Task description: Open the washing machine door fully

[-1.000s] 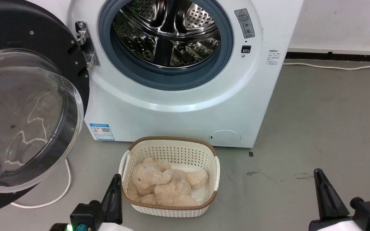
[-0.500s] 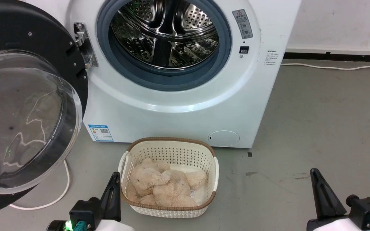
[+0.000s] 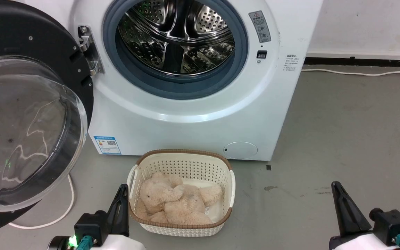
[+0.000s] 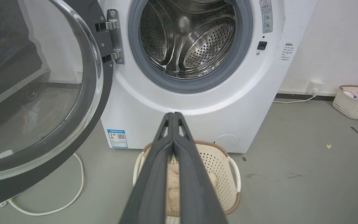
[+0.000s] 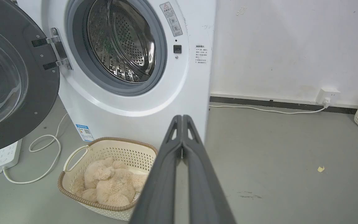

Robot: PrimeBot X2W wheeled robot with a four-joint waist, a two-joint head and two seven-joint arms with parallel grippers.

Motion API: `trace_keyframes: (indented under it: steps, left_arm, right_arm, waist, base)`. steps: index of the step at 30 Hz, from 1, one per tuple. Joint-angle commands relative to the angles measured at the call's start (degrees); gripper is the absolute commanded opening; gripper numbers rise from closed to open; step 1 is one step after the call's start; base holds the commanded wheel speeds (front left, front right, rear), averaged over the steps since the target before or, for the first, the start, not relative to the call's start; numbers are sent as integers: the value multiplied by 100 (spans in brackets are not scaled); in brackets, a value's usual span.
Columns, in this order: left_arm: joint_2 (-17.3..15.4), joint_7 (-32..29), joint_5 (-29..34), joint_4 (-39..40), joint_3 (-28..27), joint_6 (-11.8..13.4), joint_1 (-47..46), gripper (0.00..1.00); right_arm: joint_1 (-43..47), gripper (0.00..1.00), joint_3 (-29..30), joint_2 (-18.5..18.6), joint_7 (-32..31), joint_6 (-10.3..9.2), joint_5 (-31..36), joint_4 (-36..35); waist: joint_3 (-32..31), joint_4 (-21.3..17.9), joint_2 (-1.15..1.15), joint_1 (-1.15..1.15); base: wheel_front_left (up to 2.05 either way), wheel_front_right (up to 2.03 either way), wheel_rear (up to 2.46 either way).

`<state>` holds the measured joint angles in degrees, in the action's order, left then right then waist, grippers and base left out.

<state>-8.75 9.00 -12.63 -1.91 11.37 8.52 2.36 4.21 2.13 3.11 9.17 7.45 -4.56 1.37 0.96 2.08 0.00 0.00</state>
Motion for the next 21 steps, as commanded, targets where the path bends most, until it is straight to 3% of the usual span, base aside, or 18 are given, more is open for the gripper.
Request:
trace_keyframes:
  steps: [1,21]
  left_arm:
    - [30,-42,85,30,-53,-37,-63,0]
    - [177,-269,396,72,-339,-252,-109,0]
  right_arm:
    - [-96,0,-12,-9,-24,1,24,-34]
    - [-181,0,-65,-13,-260,2,138,-61]
  waist:
    - [-1,-3,0,0]
    - [-26,-57,0,0]
  base:
    - [0,0,0]
    - [0,0,0]
